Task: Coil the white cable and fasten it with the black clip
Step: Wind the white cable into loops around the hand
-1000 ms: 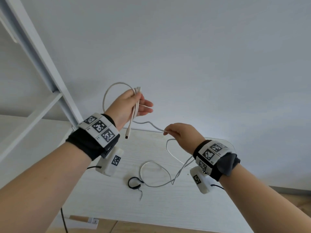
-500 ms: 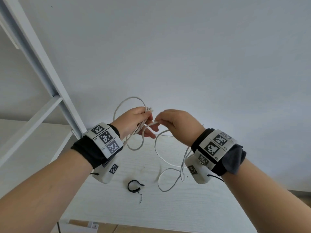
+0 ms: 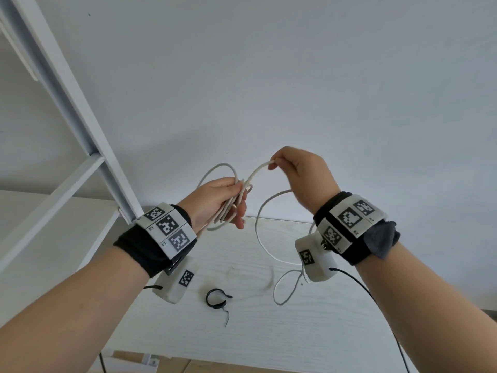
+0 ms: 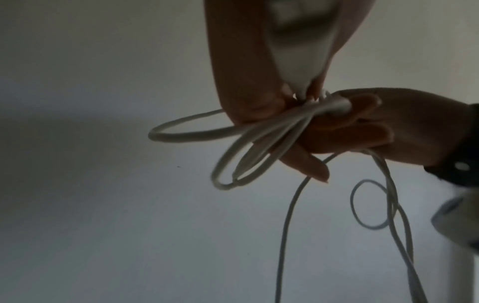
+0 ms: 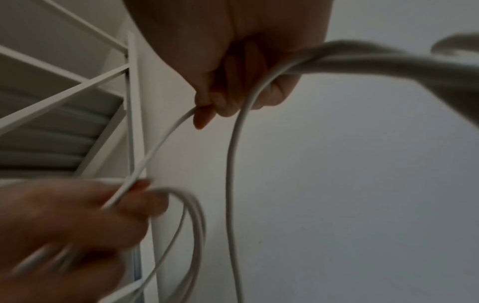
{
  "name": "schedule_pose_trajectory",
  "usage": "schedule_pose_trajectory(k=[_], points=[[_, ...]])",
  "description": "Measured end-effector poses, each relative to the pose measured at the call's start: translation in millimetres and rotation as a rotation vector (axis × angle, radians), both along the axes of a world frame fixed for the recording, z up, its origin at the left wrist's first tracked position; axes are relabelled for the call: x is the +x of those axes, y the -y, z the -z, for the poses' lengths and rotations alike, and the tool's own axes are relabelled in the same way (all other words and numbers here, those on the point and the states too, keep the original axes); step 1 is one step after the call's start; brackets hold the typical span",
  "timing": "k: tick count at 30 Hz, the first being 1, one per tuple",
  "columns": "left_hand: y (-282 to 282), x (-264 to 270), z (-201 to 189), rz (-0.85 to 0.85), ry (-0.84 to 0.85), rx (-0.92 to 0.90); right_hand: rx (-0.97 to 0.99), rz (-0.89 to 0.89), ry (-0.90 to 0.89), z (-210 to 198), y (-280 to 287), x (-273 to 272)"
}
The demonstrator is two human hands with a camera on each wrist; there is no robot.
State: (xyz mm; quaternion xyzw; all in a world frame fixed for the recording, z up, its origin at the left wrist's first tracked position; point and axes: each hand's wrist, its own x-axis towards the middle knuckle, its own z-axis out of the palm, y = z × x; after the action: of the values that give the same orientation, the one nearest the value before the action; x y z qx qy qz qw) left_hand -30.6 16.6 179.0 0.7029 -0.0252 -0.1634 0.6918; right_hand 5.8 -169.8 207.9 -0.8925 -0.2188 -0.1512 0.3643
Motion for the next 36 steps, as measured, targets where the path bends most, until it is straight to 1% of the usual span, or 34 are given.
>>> schedule_pose_trajectory(k=[3, 11, 13, 16, 18, 21, 23, 25, 28, 31, 34, 36], points=[[-2, -4, 6, 0.033, -0.028, 0.001, 0.096, 0.113, -0.008, -6, 11, 11], [-2, -5, -1, 0.029, -0.052, -0.056, 0.068, 0.178, -0.089, 7, 18, 19], [-10, -2, -1, 0.019, -0.049, -0.152, 0.039, 0.159, -0.121, 13, 22, 18], [-29, 8, -6, -0.031, -0.07, -0.375, -0.05, 0.027, -0.204, 24, 29, 13], [-39, 13, -11, -0.061, -0.073, -0.405, -0.132, -0.049, -0.245, 32, 33, 11], [-42, 16, -17, -0.09, -0.039, -0.364, -0.284, -0.072, -0.222, 42, 37, 14], [-42, 16, -18, -0.096, -0.031, -0.368, -0.301, -0.04, -0.197, 48, 42, 19], [-46, 17, -19, -0.104, -0.036, -0.41, -0.31, 0.02, -0.187, 54, 49, 23], [-55, 19, -21, -0.115, -0.035, -0.457, -0.356, 0.157, -0.245, 62, 56, 24], [-60, 20, -25, -0.133, -0.007, -0.474, -0.356, 0.212, -0.303, 67, 58, 27], [-61, 21, -32, -0.151, 0.016, -0.51, -0.252, 0.214, -0.327, 73, 59, 29], [-62, 22, -35, -0.157, 0.029, -0.507, -0.18, 0.263, -0.329, 77, 65, 31]])
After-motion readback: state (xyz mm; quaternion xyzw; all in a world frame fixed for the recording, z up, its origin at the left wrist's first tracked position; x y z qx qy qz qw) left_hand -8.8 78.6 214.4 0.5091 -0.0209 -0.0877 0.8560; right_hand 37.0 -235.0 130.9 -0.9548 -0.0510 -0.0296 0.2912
